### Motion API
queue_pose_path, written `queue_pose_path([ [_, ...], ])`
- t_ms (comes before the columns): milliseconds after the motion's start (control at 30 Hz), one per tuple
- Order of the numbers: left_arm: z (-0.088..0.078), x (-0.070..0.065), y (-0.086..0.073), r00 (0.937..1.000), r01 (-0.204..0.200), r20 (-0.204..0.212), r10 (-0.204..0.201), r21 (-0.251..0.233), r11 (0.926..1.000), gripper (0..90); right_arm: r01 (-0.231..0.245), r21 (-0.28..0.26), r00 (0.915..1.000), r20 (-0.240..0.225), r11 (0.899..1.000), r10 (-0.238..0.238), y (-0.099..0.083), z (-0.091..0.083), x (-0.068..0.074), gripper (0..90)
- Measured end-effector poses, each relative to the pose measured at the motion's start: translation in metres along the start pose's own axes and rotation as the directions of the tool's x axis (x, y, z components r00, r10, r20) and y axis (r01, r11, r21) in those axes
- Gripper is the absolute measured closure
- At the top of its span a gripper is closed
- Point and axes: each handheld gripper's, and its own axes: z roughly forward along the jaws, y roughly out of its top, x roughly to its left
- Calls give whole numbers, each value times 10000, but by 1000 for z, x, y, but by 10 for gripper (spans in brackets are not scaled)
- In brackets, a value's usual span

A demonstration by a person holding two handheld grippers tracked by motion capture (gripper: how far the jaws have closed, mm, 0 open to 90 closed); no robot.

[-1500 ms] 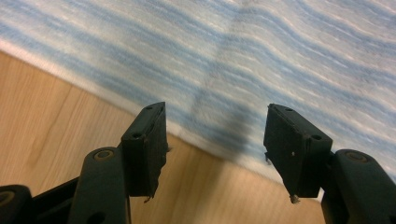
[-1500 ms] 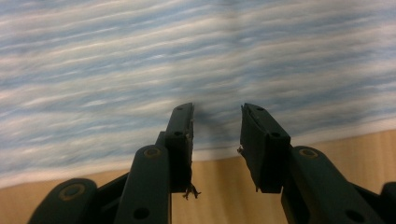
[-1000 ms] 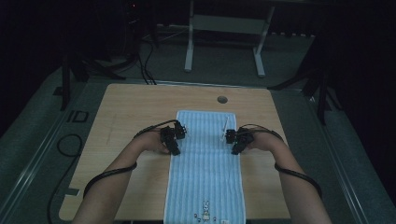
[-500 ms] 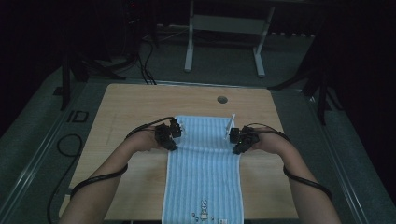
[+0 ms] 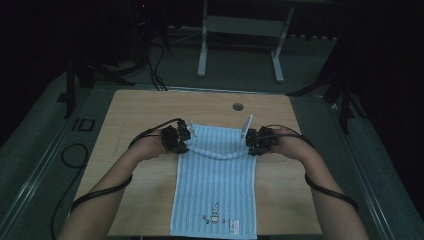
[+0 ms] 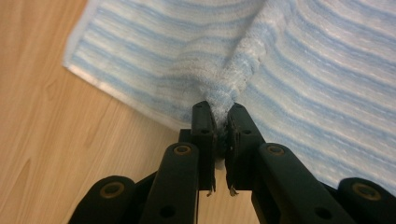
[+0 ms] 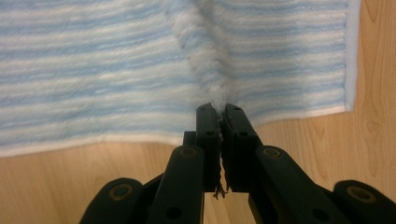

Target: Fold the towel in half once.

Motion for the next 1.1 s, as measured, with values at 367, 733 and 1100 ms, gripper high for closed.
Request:
queue_pose_path([
  [367,18,-59,-34,9898,-1040,1046,963,707,9921,806,487,-394,9967,-633,9980,-512,-9,13,65,861],
  [733,45,-70,-48,9797,-1035,1830,817,1133,9882,771,658,-79,9829,-1721,9978,-662,-16,58,90,850],
  [1100,27,-61,-43,9757,-91,2180,-208,1350,9908,607,419,-411,9735,-2233,9983,-500,-21,44,81,697],
])
